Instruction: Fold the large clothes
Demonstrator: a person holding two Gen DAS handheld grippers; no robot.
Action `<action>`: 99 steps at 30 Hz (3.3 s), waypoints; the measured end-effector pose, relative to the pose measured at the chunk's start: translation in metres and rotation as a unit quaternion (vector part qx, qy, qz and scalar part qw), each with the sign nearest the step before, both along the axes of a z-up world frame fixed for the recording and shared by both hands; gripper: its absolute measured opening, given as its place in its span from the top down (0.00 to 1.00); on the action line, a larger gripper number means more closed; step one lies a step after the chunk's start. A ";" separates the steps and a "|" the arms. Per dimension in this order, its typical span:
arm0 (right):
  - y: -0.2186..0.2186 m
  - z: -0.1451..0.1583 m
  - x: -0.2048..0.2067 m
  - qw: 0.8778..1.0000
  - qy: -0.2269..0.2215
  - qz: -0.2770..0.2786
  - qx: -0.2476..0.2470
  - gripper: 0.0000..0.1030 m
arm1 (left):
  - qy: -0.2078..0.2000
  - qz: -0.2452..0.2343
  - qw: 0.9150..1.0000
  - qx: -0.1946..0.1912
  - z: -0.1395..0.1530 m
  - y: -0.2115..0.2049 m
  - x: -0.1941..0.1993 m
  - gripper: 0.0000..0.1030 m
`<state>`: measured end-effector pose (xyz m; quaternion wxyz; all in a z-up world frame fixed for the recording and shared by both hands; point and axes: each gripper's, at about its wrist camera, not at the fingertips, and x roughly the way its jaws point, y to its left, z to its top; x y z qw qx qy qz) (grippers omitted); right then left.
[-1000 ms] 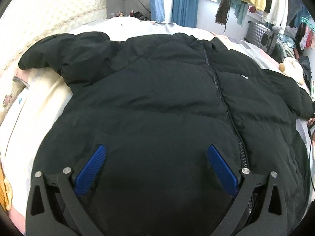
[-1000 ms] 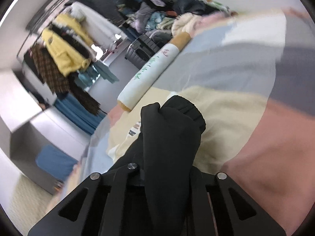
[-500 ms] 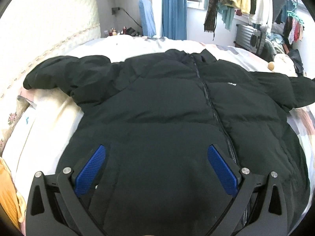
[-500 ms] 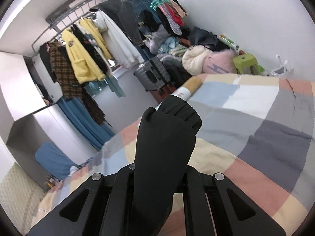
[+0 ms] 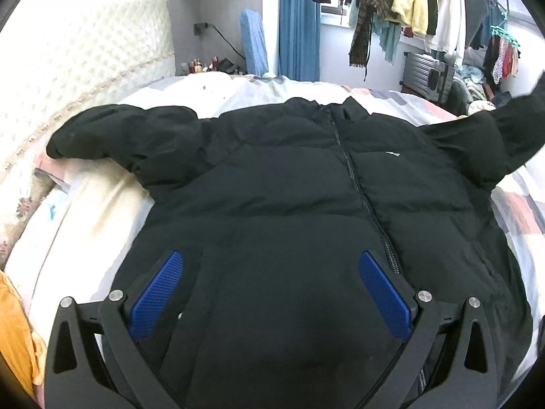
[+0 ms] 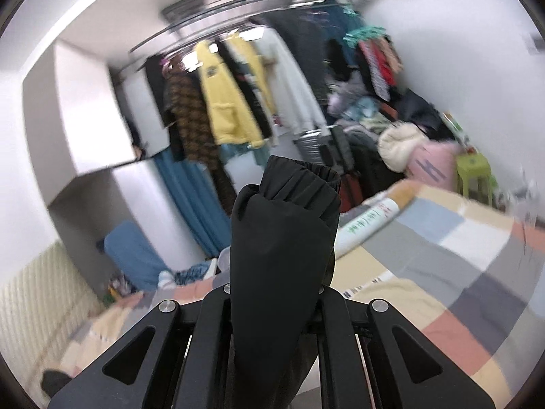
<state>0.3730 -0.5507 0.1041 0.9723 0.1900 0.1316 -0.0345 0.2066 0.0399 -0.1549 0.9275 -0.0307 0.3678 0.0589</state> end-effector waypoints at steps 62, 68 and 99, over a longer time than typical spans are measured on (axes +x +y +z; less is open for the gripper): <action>0.588 -0.279 0.011 0.872 0.179 0.424 -0.168 0.63 | -0.051 0.078 0.992 -0.085 0.003 0.133 -0.033 0.00; 0.566 -0.239 -0.003 0.870 0.152 0.443 -0.151 0.34 | -0.053 0.066 0.993 -0.083 0.008 0.123 -0.035 0.00; 0.259 -0.232 -0.033 0.958 0.155 0.219 -0.099 0.34 | -0.060 -0.017 0.996 -0.071 0.009 0.042 -0.028 0.00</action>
